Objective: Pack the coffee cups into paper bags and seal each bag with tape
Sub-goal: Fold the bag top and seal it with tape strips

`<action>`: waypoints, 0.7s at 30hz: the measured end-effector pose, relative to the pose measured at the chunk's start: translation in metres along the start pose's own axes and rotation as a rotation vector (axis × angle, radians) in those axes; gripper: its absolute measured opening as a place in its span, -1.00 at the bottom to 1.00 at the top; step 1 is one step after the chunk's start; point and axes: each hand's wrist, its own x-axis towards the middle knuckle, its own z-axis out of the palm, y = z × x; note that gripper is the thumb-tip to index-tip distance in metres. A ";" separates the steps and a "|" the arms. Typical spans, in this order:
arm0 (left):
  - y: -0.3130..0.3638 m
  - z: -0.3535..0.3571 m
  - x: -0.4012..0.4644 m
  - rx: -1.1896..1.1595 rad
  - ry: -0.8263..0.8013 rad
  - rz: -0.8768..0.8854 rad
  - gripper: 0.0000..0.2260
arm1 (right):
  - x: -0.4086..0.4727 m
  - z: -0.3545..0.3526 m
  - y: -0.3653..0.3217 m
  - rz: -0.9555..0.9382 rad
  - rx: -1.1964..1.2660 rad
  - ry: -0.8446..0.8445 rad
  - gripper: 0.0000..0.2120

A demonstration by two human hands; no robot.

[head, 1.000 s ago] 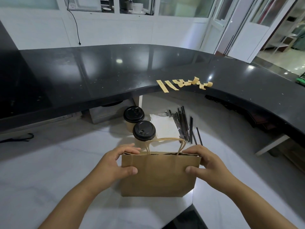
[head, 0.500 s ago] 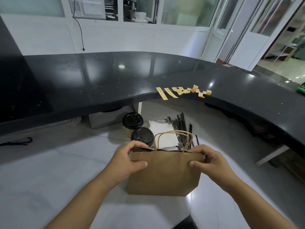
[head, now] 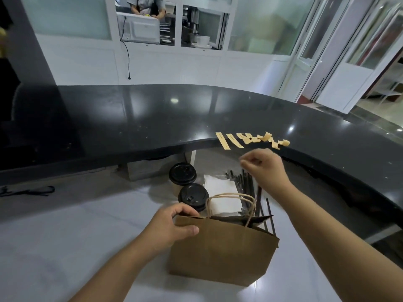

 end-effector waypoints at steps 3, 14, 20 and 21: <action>0.002 -0.001 0.002 0.002 -0.012 -0.008 -0.80 | 0.032 0.005 0.016 -0.017 -0.125 0.190 -0.88; 0.005 -0.003 0.008 0.033 -0.038 -0.039 -0.81 | 0.070 -0.019 0.047 -0.016 -0.675 0.157 -0.73; 0.006 -0.002 0.007 0.029 -0.041 -0.036 -0.81 | 0.078 -0.019 0.045 -0.095 -0.712 0.224 -0.91; 0.007 -0.002 0.007 0.028 -0.041 -0.037 -0.81 | 0.078 -0.019 0.044 -0.097 -0.700 0.247 -0.90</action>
